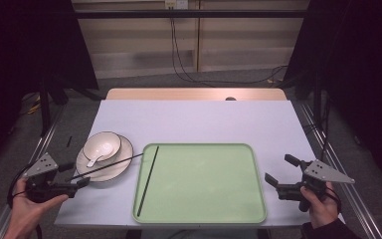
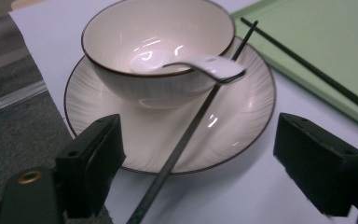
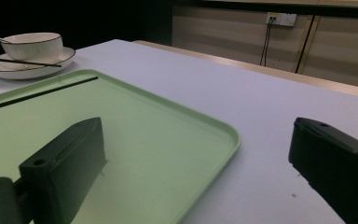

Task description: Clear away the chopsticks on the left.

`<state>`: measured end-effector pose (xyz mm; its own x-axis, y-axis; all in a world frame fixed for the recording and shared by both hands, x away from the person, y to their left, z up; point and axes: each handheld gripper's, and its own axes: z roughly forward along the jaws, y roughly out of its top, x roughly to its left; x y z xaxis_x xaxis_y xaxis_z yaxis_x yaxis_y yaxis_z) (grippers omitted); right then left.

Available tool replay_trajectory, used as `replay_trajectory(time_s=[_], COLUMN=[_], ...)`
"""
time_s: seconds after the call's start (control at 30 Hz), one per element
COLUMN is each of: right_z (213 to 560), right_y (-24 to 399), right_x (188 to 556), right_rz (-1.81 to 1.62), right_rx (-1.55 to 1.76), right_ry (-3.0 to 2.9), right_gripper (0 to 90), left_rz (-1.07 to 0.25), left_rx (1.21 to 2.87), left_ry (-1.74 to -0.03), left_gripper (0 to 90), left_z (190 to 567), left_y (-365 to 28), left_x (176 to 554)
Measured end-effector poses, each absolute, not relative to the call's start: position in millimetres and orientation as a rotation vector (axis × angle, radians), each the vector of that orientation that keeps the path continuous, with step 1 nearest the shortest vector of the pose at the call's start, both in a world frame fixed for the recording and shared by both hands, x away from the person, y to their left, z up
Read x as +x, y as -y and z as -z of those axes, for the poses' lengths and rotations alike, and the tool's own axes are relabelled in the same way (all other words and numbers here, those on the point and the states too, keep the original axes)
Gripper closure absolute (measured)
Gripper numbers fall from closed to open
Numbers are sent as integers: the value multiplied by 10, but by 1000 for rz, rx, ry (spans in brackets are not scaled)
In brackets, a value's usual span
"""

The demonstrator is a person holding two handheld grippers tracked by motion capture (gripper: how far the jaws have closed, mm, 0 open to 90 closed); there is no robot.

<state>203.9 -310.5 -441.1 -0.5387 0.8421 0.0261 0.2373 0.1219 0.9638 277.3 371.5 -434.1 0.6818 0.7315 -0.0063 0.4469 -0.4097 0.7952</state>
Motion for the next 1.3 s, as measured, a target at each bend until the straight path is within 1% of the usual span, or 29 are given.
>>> replay_trajectory(time_s=[0.1,0.2,0.27,0.3,0.33,0.4,0.43,0.47,0.5,0.6,0.73,0.9,1.0,1.1,1.17,1.27,1.3], right_z=[4415,4418,4415,4416,4416,4416,4417,4417,4417,4427,4428,4428,4428,4428,4427,4429,4428], right_y=[3112,3113,3112,3111,3111,3110,3111,3111,3112,3103,3099,3104,3104,3108,3111,3106,3103], right_x=[2043,2046,2041,2040,2041,2042,2042,2043,2044,2054,2052,2051,2052,2053,2052,2053,2053], right_rz=[-1435,-1428,-1431,-1432,-1432,-1432,-1431,-1430,-1428,-1416,-1419,-1418,-1419,-1419,-1421,-1416,-1420], right_rx=[1043,1049,1046,1047,1046,1044,1045,1045,1043,1052,1054,1055,1056,1053,1054,1060,1059], right_ry=[-1867,-1866,-1863,-1863,-1865,-1867,-1868,-1868,-1869,-1871,-1876,-1874,-1881,-1876,-1878,-1876,-1878], right_gripper=[32,34,34,34,34,34,34,34,34,34,34,34,34,34,34,34,34], left_rz=[-426,-421,-427,-424,-449,-472,-457,-455,-442,-425,-404,-372,-350,-314,-284,-222,-224], left_rx=[2125,2139,2155,2163,2174,2207,2194,2212,2202,2229,2227,2250,2267,2254,2262,2268,2273], left_ry=[-890,-888,-891,-870,-866,-900,-907,-886,-902,-877,-848,-820,-828,-826,-819,-833,-832], left_gripper=[139,171,231,293,319,389,413,454,501,558,597,702,712,749,791,834,845], left_z=[4410,4429,4434,4436,4440,4448,4463,4468,4477,4485,4479,4506,4524,4537,4528,4510,4508], left_y=[-3698,-3675,-3657,-3645,-3636,-3630,-3623,-3631,-3625,-3612,-3579,-3521,-3484,-3483,-3466,-3454,-3448], left_x=[2882,2926,2961,2988,3004,3026,3026,3038,3038,3050,3066,3102,3111,3120,3111,3110,3111])
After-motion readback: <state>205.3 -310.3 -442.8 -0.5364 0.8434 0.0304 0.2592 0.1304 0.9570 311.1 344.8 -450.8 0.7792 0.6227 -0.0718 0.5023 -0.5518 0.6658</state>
